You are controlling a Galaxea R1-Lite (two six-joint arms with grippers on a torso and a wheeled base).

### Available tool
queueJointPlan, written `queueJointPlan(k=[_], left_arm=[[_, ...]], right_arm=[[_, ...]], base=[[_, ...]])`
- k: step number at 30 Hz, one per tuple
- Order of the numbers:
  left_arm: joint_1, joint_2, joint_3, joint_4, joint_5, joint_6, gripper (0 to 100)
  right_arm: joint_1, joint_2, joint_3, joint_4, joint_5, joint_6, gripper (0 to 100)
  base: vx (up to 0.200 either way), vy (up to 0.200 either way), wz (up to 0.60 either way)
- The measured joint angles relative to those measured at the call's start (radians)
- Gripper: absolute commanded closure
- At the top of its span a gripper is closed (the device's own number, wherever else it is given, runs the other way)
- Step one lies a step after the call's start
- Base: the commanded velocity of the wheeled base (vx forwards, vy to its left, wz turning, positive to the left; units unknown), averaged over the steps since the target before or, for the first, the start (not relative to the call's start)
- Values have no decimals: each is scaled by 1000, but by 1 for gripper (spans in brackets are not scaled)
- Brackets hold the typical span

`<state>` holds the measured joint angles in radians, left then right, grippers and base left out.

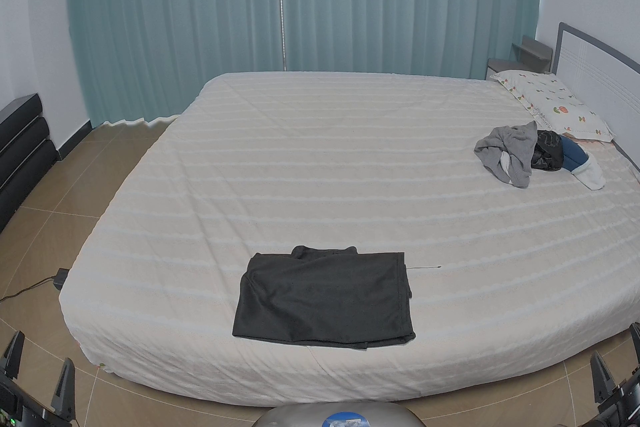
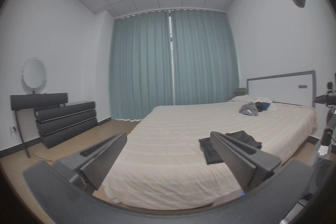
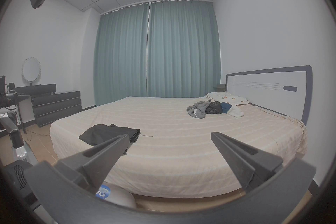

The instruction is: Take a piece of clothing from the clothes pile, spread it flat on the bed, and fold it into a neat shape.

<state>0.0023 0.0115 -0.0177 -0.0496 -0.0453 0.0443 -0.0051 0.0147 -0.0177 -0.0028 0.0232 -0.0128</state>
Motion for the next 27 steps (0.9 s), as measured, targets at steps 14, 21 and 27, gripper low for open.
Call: queueJointPlan(k=[14,21,27], left_arm=[[0,1,0,7,202,-44,0],[0,2,0,39,89,-74,0],[0,3,0,50,76,-84,0]], right_arm=[[2,-1,0,0,3,13,0],[2,-1,0,0,4,15,0],[2,-1,0,0,4,15,0]], base=[[0,0,0],[0,0,0],[0,0,0]])
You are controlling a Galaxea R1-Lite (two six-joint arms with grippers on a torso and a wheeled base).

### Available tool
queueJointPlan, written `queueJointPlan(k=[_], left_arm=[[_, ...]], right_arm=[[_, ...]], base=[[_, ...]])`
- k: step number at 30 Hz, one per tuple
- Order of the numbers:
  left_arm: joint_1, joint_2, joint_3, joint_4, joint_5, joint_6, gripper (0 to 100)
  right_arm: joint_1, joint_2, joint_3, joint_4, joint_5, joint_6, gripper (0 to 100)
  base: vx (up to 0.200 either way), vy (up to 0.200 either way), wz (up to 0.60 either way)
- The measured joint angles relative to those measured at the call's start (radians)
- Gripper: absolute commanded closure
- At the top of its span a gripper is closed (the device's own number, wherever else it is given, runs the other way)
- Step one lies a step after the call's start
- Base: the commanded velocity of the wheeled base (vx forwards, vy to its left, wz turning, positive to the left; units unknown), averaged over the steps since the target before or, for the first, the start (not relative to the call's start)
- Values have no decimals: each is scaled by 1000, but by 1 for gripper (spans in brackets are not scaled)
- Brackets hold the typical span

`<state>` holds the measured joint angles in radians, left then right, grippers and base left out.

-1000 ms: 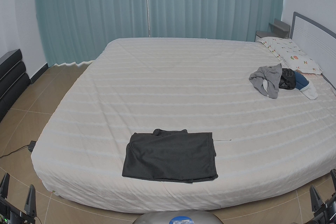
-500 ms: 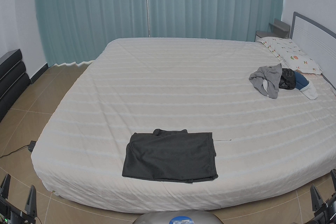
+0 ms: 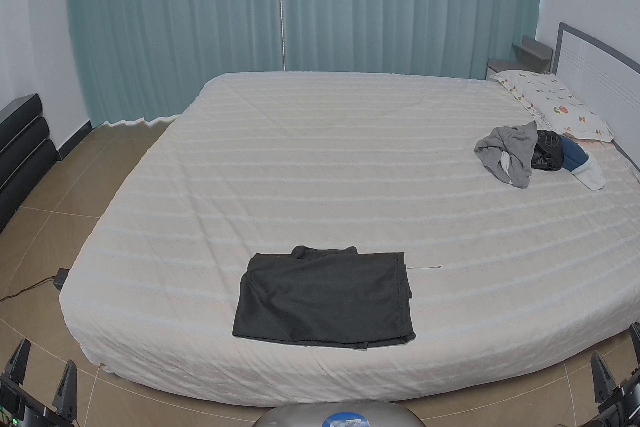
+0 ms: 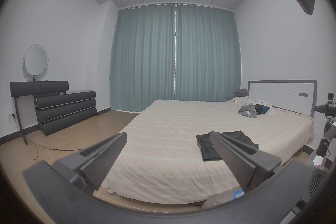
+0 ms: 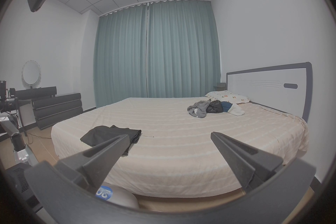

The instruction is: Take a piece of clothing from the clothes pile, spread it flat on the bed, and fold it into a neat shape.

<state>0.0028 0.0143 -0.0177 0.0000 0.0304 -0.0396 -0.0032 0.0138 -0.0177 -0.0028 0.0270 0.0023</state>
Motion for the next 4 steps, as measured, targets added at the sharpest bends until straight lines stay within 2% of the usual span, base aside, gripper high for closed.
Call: queueJointPlan(k=[4], left_arm=[[0,0,0,-1,0,8,0]], right_arm=[[0,0,0,0,0,0,0]], base=[[0,0,0]])
